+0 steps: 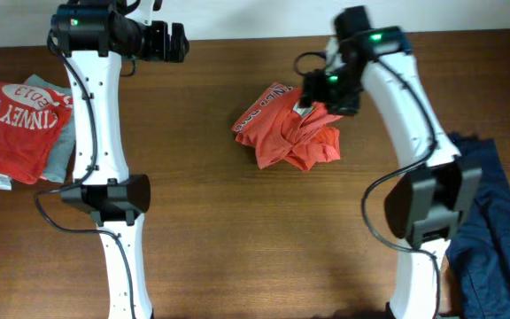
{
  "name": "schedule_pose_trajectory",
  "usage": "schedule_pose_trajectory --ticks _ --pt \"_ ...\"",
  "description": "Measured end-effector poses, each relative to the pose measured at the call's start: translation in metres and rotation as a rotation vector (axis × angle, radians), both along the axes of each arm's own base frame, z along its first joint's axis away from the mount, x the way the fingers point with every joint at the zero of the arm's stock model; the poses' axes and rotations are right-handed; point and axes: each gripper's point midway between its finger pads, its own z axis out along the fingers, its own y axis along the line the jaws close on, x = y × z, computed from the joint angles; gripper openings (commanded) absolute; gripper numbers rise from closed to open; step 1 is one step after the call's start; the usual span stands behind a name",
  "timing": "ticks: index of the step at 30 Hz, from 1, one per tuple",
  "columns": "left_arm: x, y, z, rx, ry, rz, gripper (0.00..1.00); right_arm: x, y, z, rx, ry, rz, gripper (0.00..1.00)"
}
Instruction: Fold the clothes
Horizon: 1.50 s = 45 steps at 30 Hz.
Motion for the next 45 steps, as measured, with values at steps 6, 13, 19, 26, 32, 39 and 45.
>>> schedule_pose_trajectory --ticks 6,13,19,26,32,39,45 --pt "-0.001 -0.005 0.000 0.000 0.000 -0.010 0.99 -0.002 0.036 -0.005 -0.132 -0.049 -0.084 0.57" --pt "-0.001 0.001 -0.002 0.029 0.006 0.009 0.99 0.004 0.028 -0.042 -0.232 -0.003 -0.194 0.51" --pt "-0.002 0.002 -0.003 0.035 0.010 0.014 0.99 0.006 0.022 -0.057 -0.256 0.022 -0.230 0.44" --pt "-0.005 0.002 -0.005 0.036 0.027 0.013 0.99 0.007 0.016 -0.061 -0.261 0.033 -0.251 0.24" --pt "-0.005 0.002 -0.005 0.037 0.028 0.013 0.99 0.002 0.013 -0.080 -0.284 0.077 -0.250 0.04" --pt "-0.005 0.003 -0.006 0.039 0.028 0.014 0.99 0.000 0.007 -0.080 -0.290 0.092 -0.256 0.04" --pt "-0.007 0.003 -0.007 0.042 0.036 0.016 0.99 -0.015 -0.022 -0.081 -0.281 0.199 -0.268 0.04"
